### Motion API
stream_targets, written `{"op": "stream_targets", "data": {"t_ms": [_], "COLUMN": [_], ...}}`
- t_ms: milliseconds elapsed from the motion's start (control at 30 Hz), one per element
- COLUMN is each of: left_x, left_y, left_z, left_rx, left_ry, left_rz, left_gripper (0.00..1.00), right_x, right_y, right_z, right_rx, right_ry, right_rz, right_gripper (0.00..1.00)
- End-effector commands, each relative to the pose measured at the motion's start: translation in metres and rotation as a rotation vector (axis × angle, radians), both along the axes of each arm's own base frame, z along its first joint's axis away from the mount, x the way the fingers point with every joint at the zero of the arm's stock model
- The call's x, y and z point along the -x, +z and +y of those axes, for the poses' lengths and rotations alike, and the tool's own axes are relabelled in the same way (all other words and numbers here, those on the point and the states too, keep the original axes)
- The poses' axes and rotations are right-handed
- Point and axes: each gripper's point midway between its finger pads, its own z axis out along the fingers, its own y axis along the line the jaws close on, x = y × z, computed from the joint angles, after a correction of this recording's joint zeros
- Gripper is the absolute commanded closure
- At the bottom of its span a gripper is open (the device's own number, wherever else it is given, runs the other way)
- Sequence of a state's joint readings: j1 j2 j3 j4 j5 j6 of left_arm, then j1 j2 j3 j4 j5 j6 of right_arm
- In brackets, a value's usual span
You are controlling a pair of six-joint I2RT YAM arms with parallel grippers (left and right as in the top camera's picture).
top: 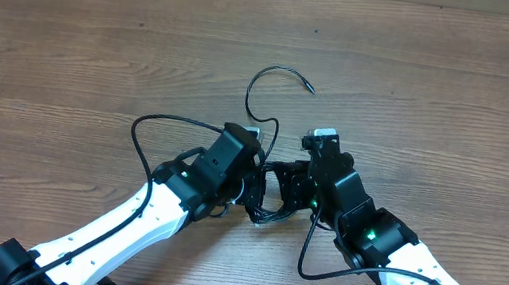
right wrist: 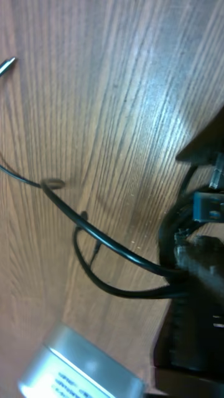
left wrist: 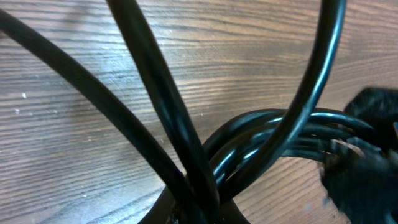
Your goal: Untangle cables
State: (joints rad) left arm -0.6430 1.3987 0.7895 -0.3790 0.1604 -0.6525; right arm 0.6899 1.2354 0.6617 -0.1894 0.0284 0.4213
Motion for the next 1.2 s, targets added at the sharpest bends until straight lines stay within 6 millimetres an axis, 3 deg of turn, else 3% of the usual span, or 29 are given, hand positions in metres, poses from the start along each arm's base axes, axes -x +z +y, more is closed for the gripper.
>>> {"op": "stream_targets", "data": {"t_ms": [0, 300, 533, 800, 933, 1167], "left_x": [0.001, -0.009, -0.019, -0.031, -0.035, -0.037], "left_y": [-0.002, -0.012, -0.01, -0.009, -0.008, 0.006], "left_z": [0.0, 0.035, 0.051, 0.068, 0.064, 0.036], "left_rx": [-0.011, -0.171, -0.169, -0.093, 0.022, 0.226], "left_ry": [0.005, 0.148, 0.354, 0.566, 0.635, 0.488], "left_rz": [-0.002, -0.035, -0.039, 0.009, 0.09, 0.19], "left_gripper": [0.96, 0.96, 0.96, 0.96, 0.96, 0.96], "right_x": [-0.002, -0.001, 0.008, 0.025, 0.029, 0.03], "right_y": [0.004, 0.004, 0.002, -0.02, -0.026, -0.036], "right_z": [0.003, 0.003, 0.011, -0.003, -0.006, -0.007], "right_rx": [0.002, -0.051, -0.105, -0.053, -0.043, -0.08], "right_ry": [0.003, -0.049, -0.029, -0.076, -0.097, -0.182], "right_rz": [-0.009, 0.033, 0.1, 0.218, 0.255, 0.33], "right_gripper": [0.72, 0.96, 0.96, 0.96, 0.96, 0.96]}}
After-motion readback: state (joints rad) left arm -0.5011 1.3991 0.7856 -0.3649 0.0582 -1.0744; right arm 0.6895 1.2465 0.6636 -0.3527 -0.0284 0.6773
